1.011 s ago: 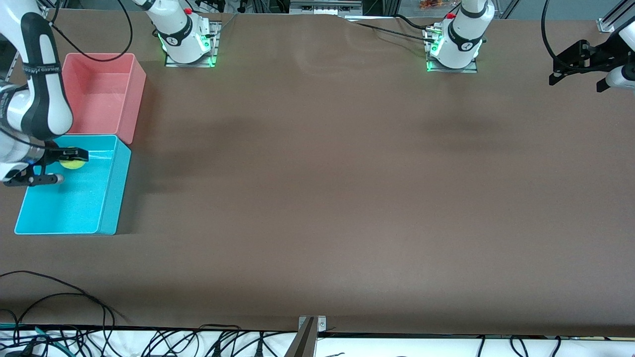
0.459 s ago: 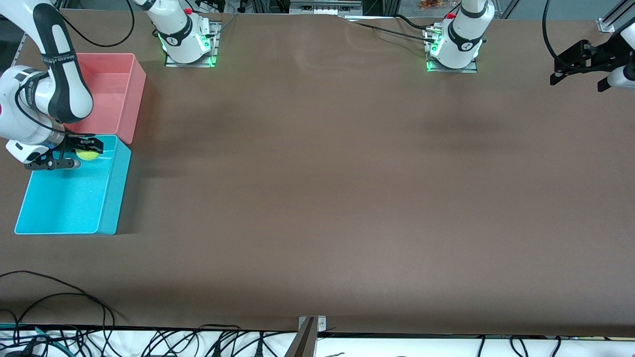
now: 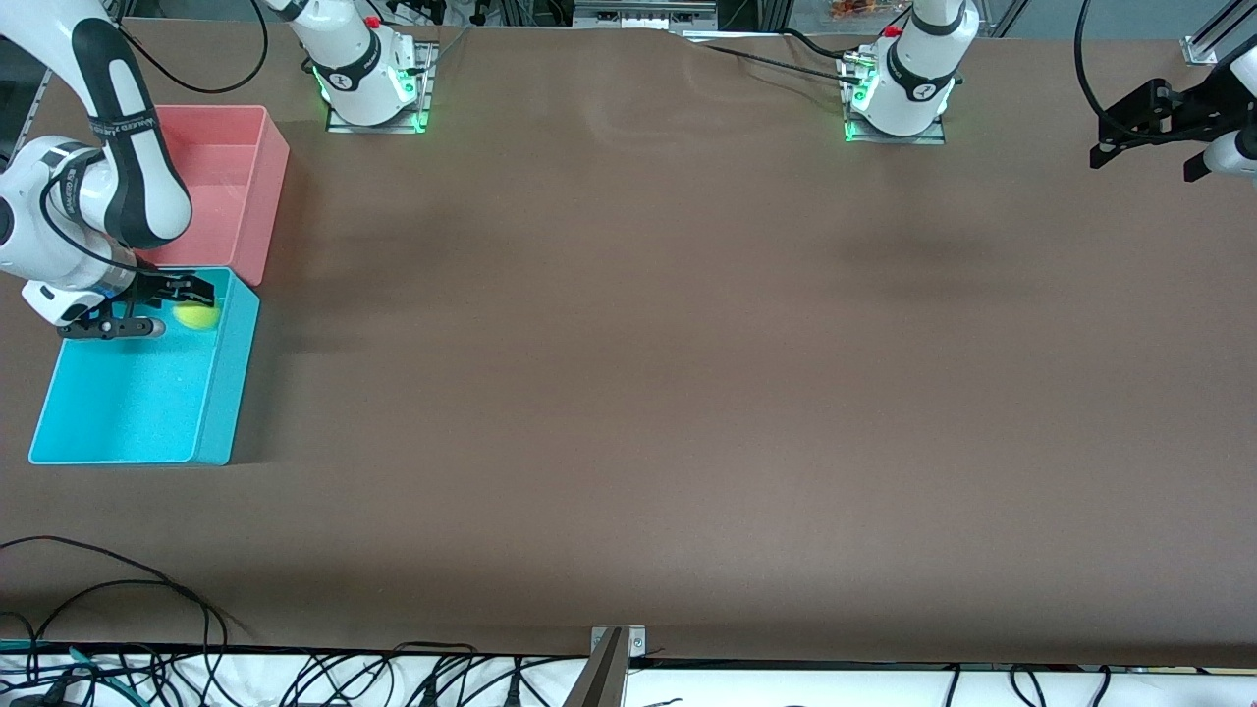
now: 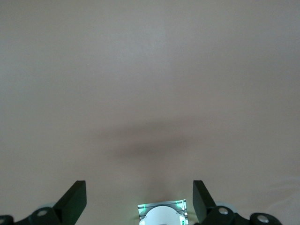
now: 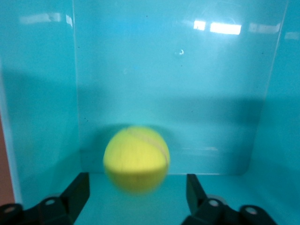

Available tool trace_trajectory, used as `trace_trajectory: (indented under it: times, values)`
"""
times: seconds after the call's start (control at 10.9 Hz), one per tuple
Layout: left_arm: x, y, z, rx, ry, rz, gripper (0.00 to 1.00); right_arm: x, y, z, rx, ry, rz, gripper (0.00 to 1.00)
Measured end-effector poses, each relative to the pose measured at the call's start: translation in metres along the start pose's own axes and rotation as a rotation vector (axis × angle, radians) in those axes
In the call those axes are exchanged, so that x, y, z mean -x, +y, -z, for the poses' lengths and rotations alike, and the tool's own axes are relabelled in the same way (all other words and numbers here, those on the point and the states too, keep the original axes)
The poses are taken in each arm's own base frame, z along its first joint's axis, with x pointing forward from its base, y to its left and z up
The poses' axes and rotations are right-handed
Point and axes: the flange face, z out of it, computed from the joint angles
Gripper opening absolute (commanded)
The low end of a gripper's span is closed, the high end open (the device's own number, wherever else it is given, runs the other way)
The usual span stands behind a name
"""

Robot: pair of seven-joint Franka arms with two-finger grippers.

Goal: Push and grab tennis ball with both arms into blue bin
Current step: 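Open the right gripper to drop the ball into the blue bin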

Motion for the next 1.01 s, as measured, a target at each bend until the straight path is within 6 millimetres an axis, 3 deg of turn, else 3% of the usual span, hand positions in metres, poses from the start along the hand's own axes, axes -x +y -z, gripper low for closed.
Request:
trace_trajectory:
  times: [0.46,0.64,0.83,1.01]
  values:
    - [0.0,0.001,0.0,0.0,0.0,-0.002,1.0,0.0,0.0,0.0,0.0,0.002,-0.001,1.0]
    - [0.0,0.003,0.0,-0.001,0.0,-0.005,1.0,-0.002,0.002,0.011,0.0,0.016,-0.002,1.0]
    - [-0.001,0.007,0.0,-0.002,0.0,-0.013,1.0,-0.006,0.006,0.043,-0.023,-0.013,-0.007,1.0]
    - [-0.001,0.008,0.0,-0.002,0.0,-0.015,1.0,-0.016,0.016,0.102,-0.06,-0.071,-0.017,1.0]
